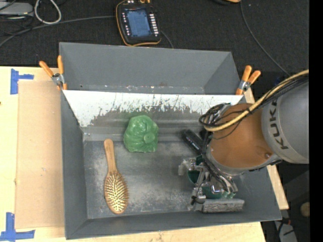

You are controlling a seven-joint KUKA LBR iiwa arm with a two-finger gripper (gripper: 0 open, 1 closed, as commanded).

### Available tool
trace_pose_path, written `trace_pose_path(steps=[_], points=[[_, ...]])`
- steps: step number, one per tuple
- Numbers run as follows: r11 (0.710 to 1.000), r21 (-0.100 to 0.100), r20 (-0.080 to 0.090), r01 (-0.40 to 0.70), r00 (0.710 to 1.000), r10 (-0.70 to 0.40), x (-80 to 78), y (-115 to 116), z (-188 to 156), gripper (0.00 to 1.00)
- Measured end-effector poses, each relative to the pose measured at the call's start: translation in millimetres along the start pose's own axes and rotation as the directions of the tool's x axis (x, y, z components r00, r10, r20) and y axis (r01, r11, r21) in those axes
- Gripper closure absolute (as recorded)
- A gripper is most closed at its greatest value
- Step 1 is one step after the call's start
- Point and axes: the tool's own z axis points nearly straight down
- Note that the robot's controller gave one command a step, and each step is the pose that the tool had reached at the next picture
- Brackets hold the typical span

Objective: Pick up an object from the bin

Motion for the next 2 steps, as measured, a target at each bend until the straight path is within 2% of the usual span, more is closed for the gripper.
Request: trace_pose_path(steps=[1, 2], points=[[1.0, 0.001, 0.0, 0.0, 1.0, 0.0, 0.4, 0, -2, 0.0], [1.0, 0.004, 0.005, 0.024, 1.0, -0.024, -112.1, -126, -17, 0.0]])
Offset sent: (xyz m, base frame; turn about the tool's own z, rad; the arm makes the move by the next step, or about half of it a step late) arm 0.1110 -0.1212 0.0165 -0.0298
